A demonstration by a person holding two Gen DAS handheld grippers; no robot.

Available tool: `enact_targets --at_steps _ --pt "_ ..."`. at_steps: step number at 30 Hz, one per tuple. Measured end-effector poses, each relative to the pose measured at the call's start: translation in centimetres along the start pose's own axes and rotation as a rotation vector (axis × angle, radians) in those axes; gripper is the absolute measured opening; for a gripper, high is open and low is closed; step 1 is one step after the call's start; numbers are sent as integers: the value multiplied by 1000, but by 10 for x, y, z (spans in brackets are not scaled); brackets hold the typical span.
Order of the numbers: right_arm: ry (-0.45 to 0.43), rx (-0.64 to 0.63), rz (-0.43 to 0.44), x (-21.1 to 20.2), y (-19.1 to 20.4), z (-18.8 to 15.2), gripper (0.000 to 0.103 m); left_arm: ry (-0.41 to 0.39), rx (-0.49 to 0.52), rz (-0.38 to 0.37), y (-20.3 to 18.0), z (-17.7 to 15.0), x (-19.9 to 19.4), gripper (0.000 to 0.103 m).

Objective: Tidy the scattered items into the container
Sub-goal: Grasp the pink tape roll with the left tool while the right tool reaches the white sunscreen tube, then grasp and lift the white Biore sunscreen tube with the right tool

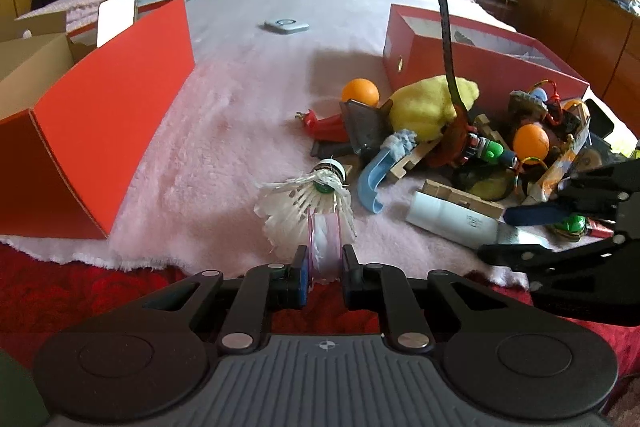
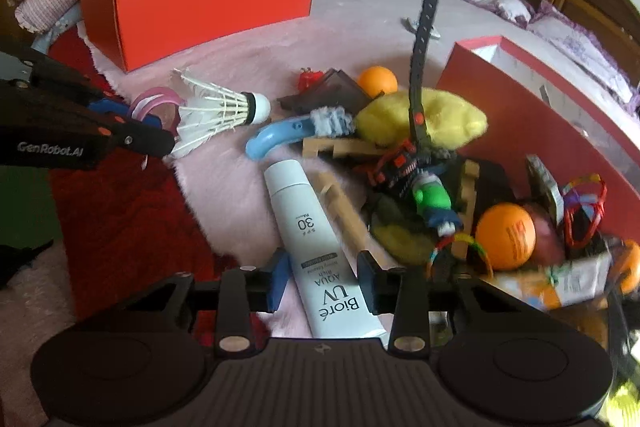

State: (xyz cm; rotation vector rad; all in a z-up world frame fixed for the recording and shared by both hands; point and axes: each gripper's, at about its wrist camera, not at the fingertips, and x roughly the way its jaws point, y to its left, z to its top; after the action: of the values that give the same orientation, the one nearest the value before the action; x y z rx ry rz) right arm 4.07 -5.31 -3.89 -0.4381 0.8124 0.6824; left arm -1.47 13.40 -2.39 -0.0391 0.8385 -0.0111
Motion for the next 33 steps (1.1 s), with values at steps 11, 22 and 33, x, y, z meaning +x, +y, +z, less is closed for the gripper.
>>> enact_targets --at_steps 11,22,33 --pt "79 134 -7 -33 -19 -33 40 6 20 -10 -11 2 -9 17" --pt "34 153 -18 -35 -16 -46 46 -14 50 -110 -24 7 -25 17" --pt "62 175 -39 -48 -26 -54 38 29 145 -201 -62 7 -14 17"
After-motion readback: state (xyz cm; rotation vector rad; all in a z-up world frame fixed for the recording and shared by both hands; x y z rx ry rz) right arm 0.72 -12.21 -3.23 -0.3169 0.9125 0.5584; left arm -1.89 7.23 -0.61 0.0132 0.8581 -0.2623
